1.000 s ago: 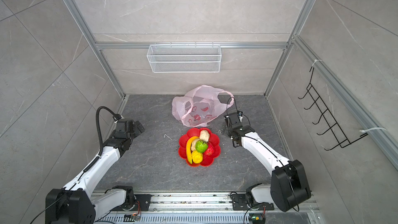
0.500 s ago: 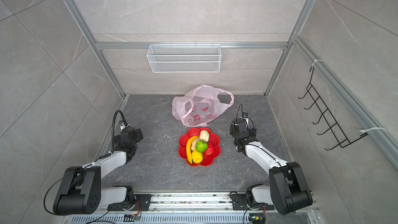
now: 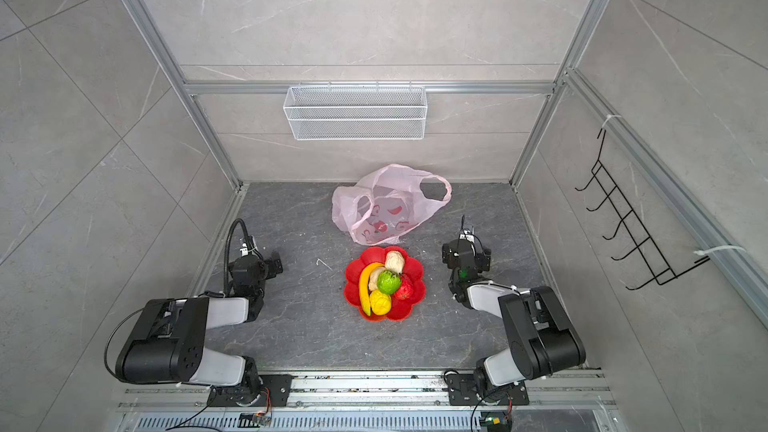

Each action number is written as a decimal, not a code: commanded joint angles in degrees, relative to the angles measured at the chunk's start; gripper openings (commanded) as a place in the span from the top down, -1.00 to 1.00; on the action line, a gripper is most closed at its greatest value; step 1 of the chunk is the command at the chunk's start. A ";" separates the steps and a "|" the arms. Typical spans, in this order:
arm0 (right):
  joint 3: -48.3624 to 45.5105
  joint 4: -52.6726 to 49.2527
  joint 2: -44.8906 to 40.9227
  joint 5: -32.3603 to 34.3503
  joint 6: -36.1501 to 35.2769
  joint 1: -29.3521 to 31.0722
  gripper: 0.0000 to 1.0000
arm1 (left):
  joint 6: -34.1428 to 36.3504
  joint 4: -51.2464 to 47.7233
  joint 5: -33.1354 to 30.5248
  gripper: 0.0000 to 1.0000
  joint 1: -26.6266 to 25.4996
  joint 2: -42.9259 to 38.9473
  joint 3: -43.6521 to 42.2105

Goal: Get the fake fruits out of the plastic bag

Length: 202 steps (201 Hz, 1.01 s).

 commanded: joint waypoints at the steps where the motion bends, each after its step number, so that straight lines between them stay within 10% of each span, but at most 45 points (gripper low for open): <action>1: -2.55 7.50 -1.14 -2.60 -1.52 -0.32 -0.98 | 2.21 9.66 2.42 -1.00 0.27 2.16 -0.95; 125: -12.45 31.78 3.14 -12.99 -6.67 -0.42 -0.98 | 2.02 3.51 3.60 -1.00 0.63 1.88 1.80; 202: -8.27 20.77 1.67 -12.60 -2.56 -2.97 -0.98 | 2.04 3.32 3.69 -1.00 0.75 1.80 1.93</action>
